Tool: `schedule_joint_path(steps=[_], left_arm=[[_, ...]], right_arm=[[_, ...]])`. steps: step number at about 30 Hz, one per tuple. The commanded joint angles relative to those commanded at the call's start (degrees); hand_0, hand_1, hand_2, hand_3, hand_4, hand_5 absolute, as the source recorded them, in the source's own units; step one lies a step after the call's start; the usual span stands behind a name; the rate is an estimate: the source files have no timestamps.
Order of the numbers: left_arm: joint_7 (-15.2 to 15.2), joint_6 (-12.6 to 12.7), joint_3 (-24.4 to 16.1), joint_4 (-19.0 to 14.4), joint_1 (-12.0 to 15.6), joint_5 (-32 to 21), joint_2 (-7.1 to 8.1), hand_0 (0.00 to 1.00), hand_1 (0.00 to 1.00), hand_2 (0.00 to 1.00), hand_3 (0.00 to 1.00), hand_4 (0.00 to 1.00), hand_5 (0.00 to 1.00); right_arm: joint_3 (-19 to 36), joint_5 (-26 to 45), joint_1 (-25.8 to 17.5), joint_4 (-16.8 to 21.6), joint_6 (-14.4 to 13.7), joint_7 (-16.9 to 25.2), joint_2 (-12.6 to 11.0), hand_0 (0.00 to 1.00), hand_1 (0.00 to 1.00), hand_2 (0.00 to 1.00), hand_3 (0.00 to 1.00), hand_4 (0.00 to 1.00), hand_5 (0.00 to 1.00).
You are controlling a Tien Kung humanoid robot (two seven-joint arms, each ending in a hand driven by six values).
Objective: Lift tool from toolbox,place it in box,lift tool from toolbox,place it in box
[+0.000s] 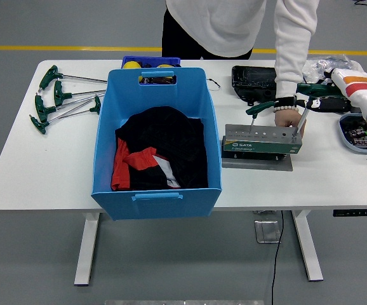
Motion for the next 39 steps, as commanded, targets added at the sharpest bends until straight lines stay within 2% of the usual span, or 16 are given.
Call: schedule_joint_path(steps=[4, 5, 10, 11, 16, 17, 22, 23, 28, 29, 34, 35, 39], left_arm=[[0.0, 0.1, 0.0, 0.0, 0.0, 0.1, 0.02, 0.815, 0.857, 0.862, 0.772, 0.761, 0.643], [0.0, 0.1, 0.0, 0.0, 0.0, 0.2, 0.03, 0.815, 0.852, 0.856, 0.766, 0.760, 0.642], [0.2, 0.2, -0.4, 0.0, -0.1, 0.8, 0.04, 0.815, 0.852, 0.856, 0.766, 0.760, 0.642], [0.2, 0.2, -0.3, -0.1, -0.2, 0.8, 0.06, 0.814, 0.850, 0.854, 0.761, 0.759, 0.641], [0.3, 0.3, -0.4, -0.1, -0.2, 1.2, 0.06, 0.814, 0.850, 0.854, 0.761, 0.759, 0.641], [0.3, 0.3, -0.4, -0.1, -0.2, 1.2, 0.05, 0.814, 0.850, 0.852, 0.762, 0.757, 0.637], [0.4, 0.4, -0.7, -0.1, -0.3, 1.7, 0.06, 0.814, 0.850, 0.852, 0.762, 0.757, 0.637], [0.4, 0.4, -0.7, -0.1, -0.3, 1.9, 0.07, 0.812, 0.849, 0.853, 0.760, 0.756, 0.636], [0.6, 0.6, -1.0, -0.2, -0.4, 2.8, 0.14, 0.812, 0.849, 0.853, 0.760, 0.756, 0.636], [0.6, 0.6, -1.1, -0.2, -0.4, 2.9, 0.15, 0.811, 0.847, 0.850, 0.757, 0.755, 0.635], [0.8, 0.7, -1.5, -0.2, -0.5, 3.7, 0.18, 0.811, 0.847, 0.850, 0.757, 0.755, 0.635], [0.8, 0.8, -1.6, -0.2, -0.5, 3.9, 0.18, 0.811, 0.847, 0.849, 0.758, 0.755, 0.635], [0.9, 0.8, -1.9, -0.2, -0.6, 4.4, 0.23, 0.811, 0.847, 0.849, 0.758, 0.755, 0.635]], right_arm=[[-0.4, 0.2, 0.3, -0.8, -0.3, -0.1, 0.2, 0.352, 0.330, 0.365, 0.458, 0.998, 0.820], [-0.5, 0.2, 0.4, -1.0, -0.4, -0.1, 0.3, 0.313, 0.264, 0.302, 0.384, 0.998, 0.821], [-1.2, 0.6, 0.9, -2.7, -1.5, 0.0, 0.5, 0.313, 0.264, 0.302, 0.384, 0.998, 0.821], [-1.4, 0.7, 0.9, -3.2, -1.6, -0.1, 0.6, 0.282, 0.239, 0.267, 0.338, 0.998, 0.822], [-1.7, 1.2, 0.9, -3.9, -2.0, -0.4, 0.7, 0.282, 0.239, 0.267, 0.338, 0.998, 0.822], [-1.7, 1.3, 0.8, -3.9, -2.1, -0.4, 0.8, 0.240, 0.202, 0.232, 0.291, 0.998, 0.824], [-2.1, 1.4, 1.0, -4.3, -3.3, -1.0, 1.1, 0.240, 0.202, 0.232, 0.291, 0.998, 0.824], [-2.3, 1.4, 1.1, -4.5, -3.7, -1.1, 1.2, 0.215, 0.176, 0.200, 0.249, 0.998, 0.825], [-2.8, 1.0, 1.5, -5.9, -4.9, -1.4, 1.8, 0.215, 0.176, 0.200, 0.249, 0.998, 0.825], [-3.0, 1.0, 1.6, -6.2, -5.1, -1.5, 1.9, 0.201, 0.153, 0.179, 0.219, 0.998, 0.822], [-3.3, 0.9, 1.8, -7.5, -6.2, -1.6, 2.5, 0.201, 0.153, 0.179, 0.219, 0.998, 0.822], [-3.4, 0.8, 1.8, -7.7, -6.5, -1.7, 2.6, 0.185, 0.129, 0.154, 0.180, 0.998, 0.817], [-3.5, 0.9, 2.0, -8.3, -7.4, -1.8, 2.9, 0.185, 0.129, 0.154, 0.180, 0.998, 0.817]])
